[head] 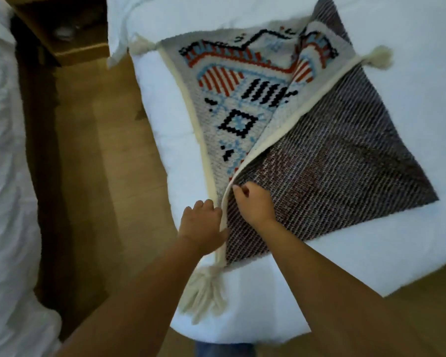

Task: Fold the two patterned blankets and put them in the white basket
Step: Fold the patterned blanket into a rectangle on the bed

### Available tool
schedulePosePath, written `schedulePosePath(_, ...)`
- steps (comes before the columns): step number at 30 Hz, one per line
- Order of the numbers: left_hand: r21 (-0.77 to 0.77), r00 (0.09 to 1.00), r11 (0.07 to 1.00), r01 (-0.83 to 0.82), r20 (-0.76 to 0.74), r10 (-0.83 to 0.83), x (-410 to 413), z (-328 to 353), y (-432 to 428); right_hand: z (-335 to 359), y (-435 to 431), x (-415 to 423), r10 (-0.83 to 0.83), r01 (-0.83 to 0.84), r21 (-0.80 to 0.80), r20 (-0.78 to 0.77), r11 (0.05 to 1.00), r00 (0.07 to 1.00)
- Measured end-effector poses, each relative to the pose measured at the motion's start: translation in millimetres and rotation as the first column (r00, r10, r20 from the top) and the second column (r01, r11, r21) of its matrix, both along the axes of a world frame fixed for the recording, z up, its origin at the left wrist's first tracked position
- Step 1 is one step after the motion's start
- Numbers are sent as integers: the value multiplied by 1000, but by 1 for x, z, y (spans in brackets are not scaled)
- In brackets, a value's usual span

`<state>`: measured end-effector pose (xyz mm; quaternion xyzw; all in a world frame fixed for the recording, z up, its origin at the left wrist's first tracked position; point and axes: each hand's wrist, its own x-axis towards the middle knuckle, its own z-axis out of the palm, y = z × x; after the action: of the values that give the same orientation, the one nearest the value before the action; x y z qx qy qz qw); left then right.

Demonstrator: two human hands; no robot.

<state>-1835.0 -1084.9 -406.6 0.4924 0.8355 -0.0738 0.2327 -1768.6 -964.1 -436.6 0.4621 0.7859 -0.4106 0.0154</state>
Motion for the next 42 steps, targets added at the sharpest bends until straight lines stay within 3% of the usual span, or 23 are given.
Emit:
schedulePosePath(13,100,972,973,208,-134,-194,-91,49,143,35,80,-51,-373,367,-70,-93,927,923)
schedulePosePath(20,105,899,893,438,-76,-432,-142,56,205,50,114,-75,-638,637,49,-7,769,770)
schedulePosePath(28,156,755,739,656,-127,-644,-195,69,267,73,148,-101,-795,798,75,-71,598,602)
schedulePosePath(35,154,707,691,706,-103,-699,-183,61,347,44,209,-100,-870,876,-15,-125,483,477)
schedulePosePath(42,233,776,753,615,-6,-631,-175,40,441,19,318,-105,-926,912,-164,-111,376,361)
